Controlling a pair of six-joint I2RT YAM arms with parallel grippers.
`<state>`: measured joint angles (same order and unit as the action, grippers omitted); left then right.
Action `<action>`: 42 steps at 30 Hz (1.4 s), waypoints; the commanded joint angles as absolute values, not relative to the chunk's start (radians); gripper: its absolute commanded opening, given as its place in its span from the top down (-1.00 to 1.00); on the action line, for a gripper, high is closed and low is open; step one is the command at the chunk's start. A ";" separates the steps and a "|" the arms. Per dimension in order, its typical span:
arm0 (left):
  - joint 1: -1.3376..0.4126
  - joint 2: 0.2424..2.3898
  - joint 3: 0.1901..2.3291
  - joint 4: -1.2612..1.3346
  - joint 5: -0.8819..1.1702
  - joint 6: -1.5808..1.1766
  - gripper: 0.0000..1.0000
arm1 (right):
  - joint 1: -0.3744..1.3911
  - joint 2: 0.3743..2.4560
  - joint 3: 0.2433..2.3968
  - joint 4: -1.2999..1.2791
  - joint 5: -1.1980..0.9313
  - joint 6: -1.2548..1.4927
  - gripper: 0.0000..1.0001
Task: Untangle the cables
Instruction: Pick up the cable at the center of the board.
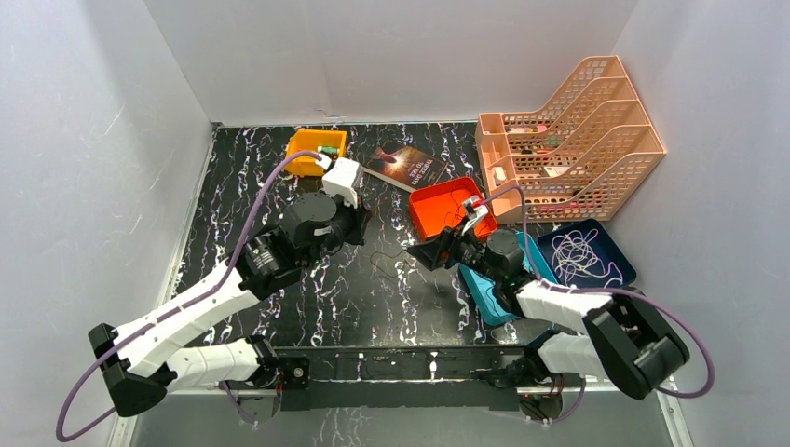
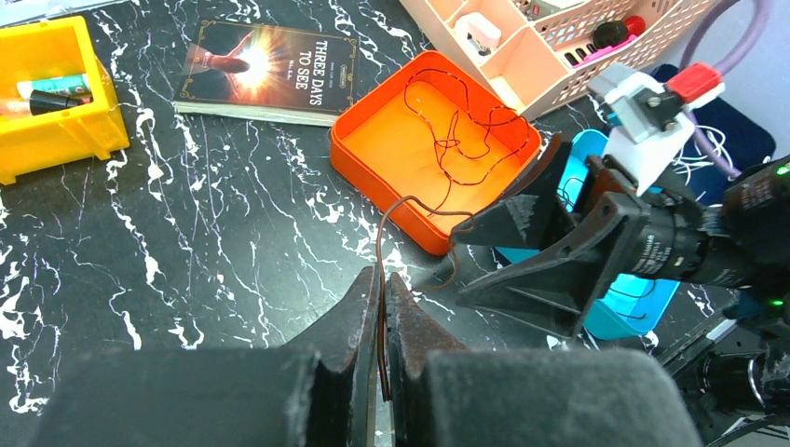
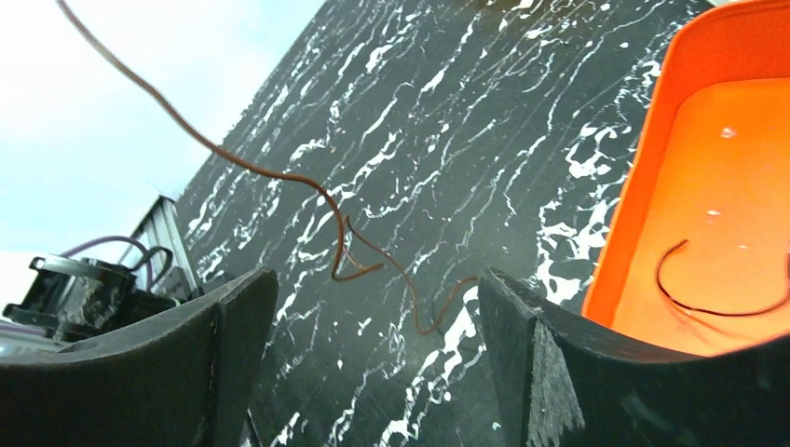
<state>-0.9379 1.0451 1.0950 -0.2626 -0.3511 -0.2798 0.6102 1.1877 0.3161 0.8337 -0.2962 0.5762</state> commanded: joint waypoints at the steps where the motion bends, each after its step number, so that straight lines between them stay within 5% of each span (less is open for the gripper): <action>1: -0.933 1.005 1.134 -0.268 -0.360 -0.293 1.00 | 0.646 1.281 0.312 1.172 -0.260 0.675 -0.70; 7: -0.934 0.989 1.126 -0.268 -0.362 -0.302 1.00 | 0.683 1.410 0.334 1.302 -0.235 0.708 -0.43; 15: -0.934 0.954 1.103 -0.275 -0.375 -0.327 1.00 | 0.689 1.424 0.396 1.292 -0.135 0.673 0.42; 20: -0.933 0.936 1.080 -0.283 -0.410 -0.339 1.00 | 0.689 1.287 0.480 0.964 -0.104 0.551 1.00; 32: -0.933 0.944 1.049 -0.286 -0.439 -0.365 0.96 | 0.689 0.996 0.780 0.014 0.016 0.344 1.00; 35: -0.934 0.959 1.049 -0.273 -0.415 -0.354 0.73 | 0.688 0.948 0.888 -0.177 0.079 0.329 1.00; 38: -0.933 0.983 1.057 -0.263 -0.394 -0.348 0.23 | 0.688 0.921 0.973 -0.330 0.168 0.322 1.00; 42: -0.934 0.982 1.047 -0.242 -0.383 -0.344 0.05 | 0.688 0.906 1.054 -0.455 0.302 0.322 1.00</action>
<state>-0.9379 0.9913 1.0534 -0.2779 -0.4019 -0.3546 0.6857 0.9298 0.9577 -0.2413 0.1345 0.3470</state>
